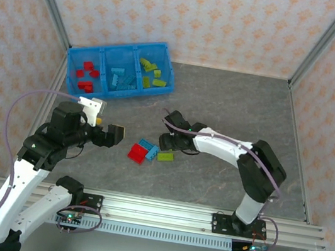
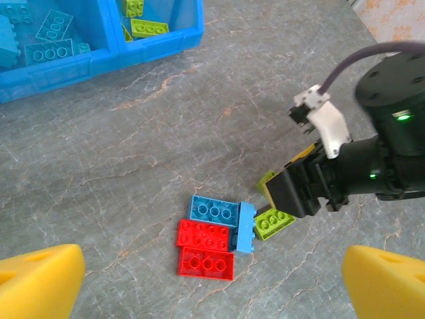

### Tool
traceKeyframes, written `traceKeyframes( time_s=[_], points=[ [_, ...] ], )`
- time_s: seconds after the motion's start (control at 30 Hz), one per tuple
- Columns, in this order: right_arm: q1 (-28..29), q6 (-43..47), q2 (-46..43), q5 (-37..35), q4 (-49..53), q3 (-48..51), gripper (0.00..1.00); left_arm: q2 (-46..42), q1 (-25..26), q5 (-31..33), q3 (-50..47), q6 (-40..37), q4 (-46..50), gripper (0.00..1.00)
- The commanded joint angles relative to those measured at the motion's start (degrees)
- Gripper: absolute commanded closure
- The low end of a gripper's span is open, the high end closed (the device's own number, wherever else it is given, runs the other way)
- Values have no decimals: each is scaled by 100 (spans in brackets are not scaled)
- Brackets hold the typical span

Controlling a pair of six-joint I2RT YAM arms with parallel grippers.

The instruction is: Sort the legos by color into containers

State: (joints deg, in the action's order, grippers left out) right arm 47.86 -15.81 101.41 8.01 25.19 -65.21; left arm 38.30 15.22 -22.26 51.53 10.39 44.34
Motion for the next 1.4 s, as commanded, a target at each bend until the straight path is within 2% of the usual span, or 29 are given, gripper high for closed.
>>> traceKeyframes(
  time_s=[0.0,0.13,0.3,0.37,0.6,0.73,0.87,1.0,1.27,1.37],
  points=[
    [-4,147,273,-17,206,-271,39,-16,-36,-65,53,-108,40,0],
    [-4,194,476,-121,172,-249,45,-13,-37,-63,51,-108,44,0],
    [-4,98,382,-414,179,-163,65,-30,-34,-58,58,-112,49,0],
    [-4,39,146,-576,124,-117,70,-42,-36,-62,55,-111,36,0],
    [-9,183,-940,-950,-955,-126,72,-73,-37,-33,63,-108,53,0],
    [-39,419,-777,-1188,-1760,-594,72,-112,-37,14,63,-116,57,0],
    [-219,737,161,-1315,-2256,-1558,72,-130,-41,72,70,-124,79,0],
    [-514,1046,1678,-1487,-2182,-3222,73,-169,-37,128,77,-127,84,0],
    [-764,1787,4644,-1735,-876,-7445,72,-343,-40,278,88,-125,110,0],
    [-769,2046,5329,-1842,-553,-8623,65,-420,-38,285,66,-117,86,0]
  ],
)
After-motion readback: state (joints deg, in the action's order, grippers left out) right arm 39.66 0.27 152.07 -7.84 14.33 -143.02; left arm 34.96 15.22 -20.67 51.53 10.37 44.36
